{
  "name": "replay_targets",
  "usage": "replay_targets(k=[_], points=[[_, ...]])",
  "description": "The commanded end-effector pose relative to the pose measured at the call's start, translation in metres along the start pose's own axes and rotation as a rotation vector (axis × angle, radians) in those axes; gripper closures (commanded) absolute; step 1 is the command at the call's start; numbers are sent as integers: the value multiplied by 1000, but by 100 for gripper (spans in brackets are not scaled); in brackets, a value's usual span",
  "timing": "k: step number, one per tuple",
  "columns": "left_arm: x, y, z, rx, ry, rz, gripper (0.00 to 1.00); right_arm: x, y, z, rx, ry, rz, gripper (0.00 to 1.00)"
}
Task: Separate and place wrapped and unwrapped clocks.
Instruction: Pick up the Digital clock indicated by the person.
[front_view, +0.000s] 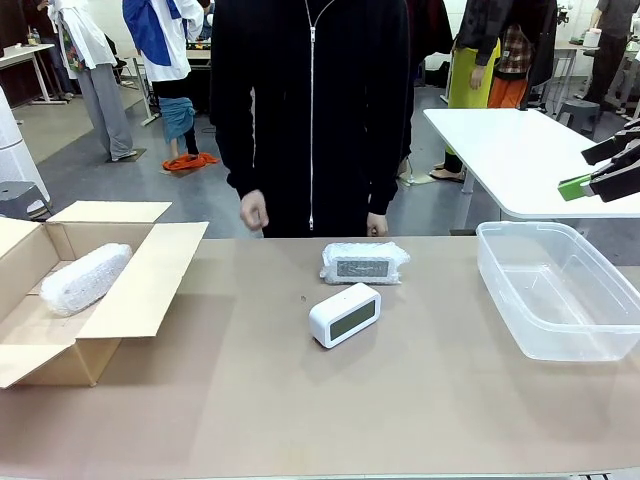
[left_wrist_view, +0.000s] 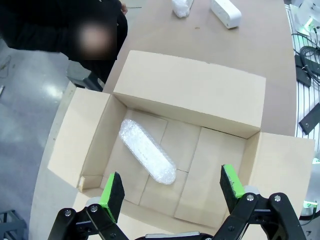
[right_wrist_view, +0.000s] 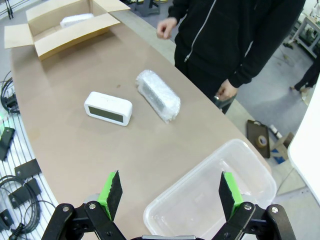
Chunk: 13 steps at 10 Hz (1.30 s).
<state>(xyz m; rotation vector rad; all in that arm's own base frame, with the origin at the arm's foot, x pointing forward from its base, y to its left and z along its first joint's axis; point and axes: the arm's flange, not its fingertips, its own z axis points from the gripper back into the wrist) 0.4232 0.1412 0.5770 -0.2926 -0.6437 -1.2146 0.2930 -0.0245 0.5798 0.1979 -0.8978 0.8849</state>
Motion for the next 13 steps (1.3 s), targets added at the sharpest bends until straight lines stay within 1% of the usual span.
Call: replay_targets(k=[1, 13], points=[[-2, 1, 0, -2, -18, -11, 0, 0, 0, -2, 17, -10, -7, 0], [-2, 1, 0, -2, -18, -11, 0, 0, 0, -2, 17, -10, -7, 0]])
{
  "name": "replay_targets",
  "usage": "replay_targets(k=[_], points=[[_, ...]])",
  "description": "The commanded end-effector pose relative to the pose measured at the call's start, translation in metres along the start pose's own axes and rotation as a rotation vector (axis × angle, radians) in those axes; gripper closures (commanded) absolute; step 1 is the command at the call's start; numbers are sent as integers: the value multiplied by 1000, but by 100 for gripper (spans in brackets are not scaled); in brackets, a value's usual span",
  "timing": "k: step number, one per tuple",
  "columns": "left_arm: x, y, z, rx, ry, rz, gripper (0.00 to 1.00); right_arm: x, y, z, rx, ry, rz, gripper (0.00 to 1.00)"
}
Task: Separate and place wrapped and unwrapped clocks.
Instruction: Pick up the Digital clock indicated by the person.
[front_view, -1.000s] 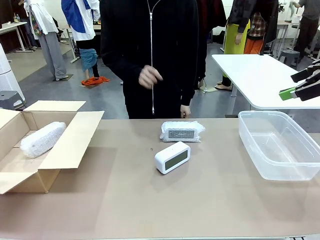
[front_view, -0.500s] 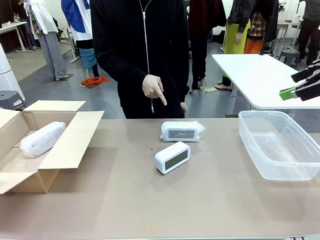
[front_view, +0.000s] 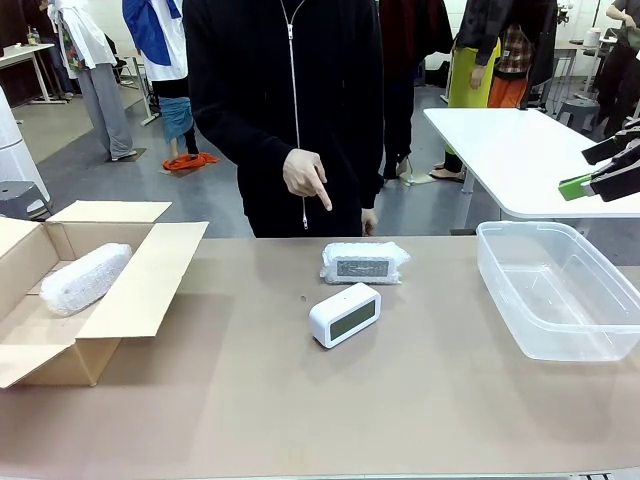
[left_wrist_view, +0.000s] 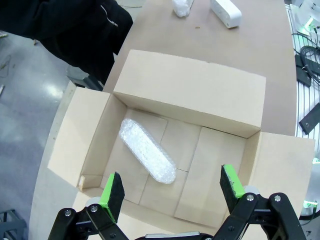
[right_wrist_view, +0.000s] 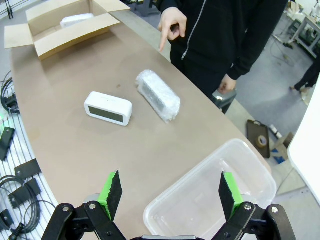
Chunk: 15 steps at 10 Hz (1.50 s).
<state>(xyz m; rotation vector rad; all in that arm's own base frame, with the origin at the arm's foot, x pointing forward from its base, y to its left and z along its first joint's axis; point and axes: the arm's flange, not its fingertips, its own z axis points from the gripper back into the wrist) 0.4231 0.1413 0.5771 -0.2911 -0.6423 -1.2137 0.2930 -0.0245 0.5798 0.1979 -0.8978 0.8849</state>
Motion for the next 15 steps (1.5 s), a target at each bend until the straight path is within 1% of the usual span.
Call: replay_targets(k=[1, 2, 3, 4, 5, 6, 8, 9, 10, 12, 15], points=[[-2, 1, 0, -3, -20, -11, 0, 0, 0, -2, 17, -10, -7, 0], [-2, 1, 0, -3, -20, -11, 0, 0, 0, -2, 17, -10, -7, 0], [0, 0, 0, 0, 0, 0, 0, 0, 0, -2, 17, -10, -7, 0], [8, 1, -9, 23, 2, -50, 0, 0, 0, -2, 17, -10, -7, 0], [18, 1, -16, -56, 15, -88, 0, 0, 0, -2, 17, -10, -7, 0], [30, -13, -29, -107, 49, -80, 0, 0, 0, -2, 17, -10, -7, 0], [55, -17, -44, -177, 122, -117, 0, 0, 0, -2, 17, -10, -7, 0], [63, -24, -58, -205, 133, -127, 0, 0, 0, -2, 17, -10, -7, 0], [77, -22, -70, -232, 159, -153, 0, 0, 0, -2, 17, -10, -7, 0], [101, -18, -94, -246, 187, -197, 0, 0, 0, -2, 17, -10, -7, 0], [153, -7, -133, -251, 204, -296, 0, 0, 0, -2, 17, -10, -7, 0]])
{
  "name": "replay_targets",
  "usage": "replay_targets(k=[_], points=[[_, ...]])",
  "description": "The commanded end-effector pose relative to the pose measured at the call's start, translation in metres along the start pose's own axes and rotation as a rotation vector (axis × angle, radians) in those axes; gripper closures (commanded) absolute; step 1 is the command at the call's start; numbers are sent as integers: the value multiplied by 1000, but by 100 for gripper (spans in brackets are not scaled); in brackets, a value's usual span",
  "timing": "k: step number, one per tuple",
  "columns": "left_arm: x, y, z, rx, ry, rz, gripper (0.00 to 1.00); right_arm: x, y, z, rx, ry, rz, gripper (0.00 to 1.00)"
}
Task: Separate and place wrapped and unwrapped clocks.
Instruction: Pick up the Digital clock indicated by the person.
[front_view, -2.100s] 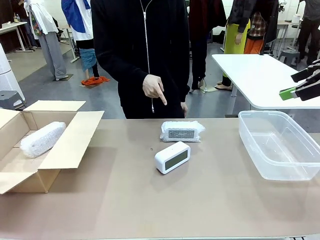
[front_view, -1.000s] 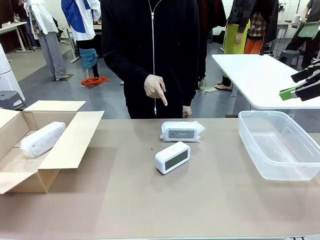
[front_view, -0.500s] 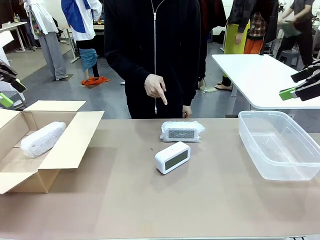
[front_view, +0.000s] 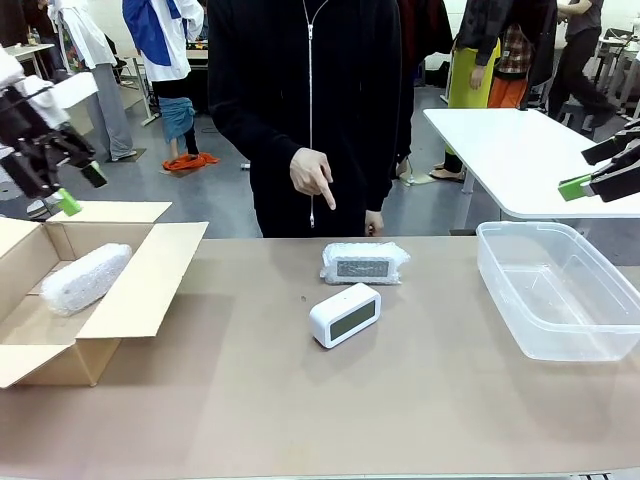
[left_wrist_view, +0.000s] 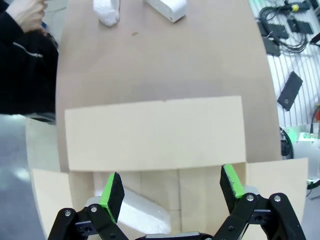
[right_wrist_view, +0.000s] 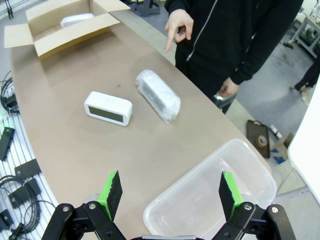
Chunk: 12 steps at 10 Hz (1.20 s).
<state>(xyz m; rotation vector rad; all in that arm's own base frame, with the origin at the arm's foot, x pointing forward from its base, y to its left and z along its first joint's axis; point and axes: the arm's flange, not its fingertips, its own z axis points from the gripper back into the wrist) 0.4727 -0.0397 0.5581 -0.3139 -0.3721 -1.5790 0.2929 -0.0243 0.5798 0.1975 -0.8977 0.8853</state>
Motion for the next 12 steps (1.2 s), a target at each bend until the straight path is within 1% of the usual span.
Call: replay_targets(k=[1, 4, 6, 7, 10, 12], points=[[26, 23, -10, -4, 49, -35, 0, -1, 0, -2, 17, -10, -8, 0], [64, 36, -42, -40, 106, -83, 0, -1, 0, -2, 17, -10, -8, 0], [92, 45, -63, -38, 110, -117, 0, -1, 0, -2, 17, -10, -8, 0], [109, 52, -75, -16, 119, -133, 0, -1, 0, -2, 17, -10, -8, 0], [153, 80, -116, 60, 92, -157, 0, -1, 0, -2, 17, -10, -8, 0], [189, 88, -157, 65, 75, -174, 0, -1, 0, -2, 17, -10, -8, 0]])
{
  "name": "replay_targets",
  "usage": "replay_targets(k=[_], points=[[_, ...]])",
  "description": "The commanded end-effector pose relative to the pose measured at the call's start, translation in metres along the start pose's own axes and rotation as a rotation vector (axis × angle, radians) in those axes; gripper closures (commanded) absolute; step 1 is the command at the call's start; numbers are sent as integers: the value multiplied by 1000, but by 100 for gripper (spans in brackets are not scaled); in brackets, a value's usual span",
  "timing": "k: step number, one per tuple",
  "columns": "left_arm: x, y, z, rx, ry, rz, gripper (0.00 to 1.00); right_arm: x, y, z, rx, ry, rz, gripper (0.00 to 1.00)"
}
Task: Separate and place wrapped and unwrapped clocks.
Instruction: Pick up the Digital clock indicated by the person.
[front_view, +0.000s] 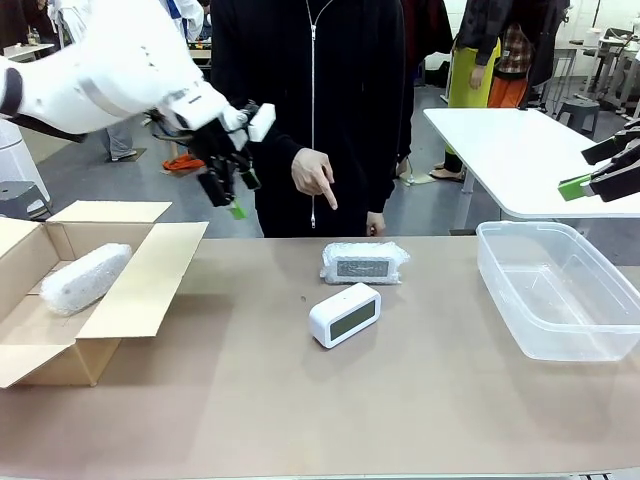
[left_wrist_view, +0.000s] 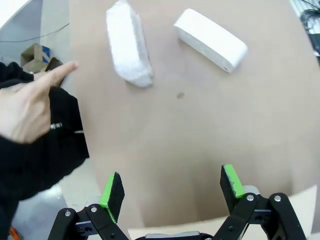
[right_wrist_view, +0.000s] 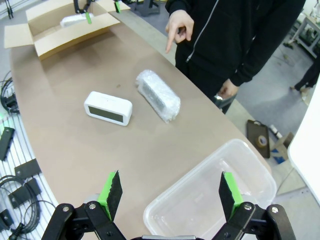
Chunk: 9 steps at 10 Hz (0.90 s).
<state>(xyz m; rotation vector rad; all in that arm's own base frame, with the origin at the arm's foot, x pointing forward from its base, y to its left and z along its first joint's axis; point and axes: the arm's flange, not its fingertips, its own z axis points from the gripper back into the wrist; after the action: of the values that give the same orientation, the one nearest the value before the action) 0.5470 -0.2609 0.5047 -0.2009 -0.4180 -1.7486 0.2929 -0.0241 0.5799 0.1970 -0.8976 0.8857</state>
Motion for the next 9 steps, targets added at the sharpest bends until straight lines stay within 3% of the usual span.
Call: replay_targets(k=[1, 6, 9], points=[[24, 19, -28, -14, 24, -14, 0, -1, -1, -2, 17, -10, -8, 0], [76, 18, -122, -107, 51, -57, 0, -1, -1, -2, 17, -10, -8, 0], [98, 23, -152, -146, 68, -71, 0, -1, -1, -2, 17, -10, -8, 0]])
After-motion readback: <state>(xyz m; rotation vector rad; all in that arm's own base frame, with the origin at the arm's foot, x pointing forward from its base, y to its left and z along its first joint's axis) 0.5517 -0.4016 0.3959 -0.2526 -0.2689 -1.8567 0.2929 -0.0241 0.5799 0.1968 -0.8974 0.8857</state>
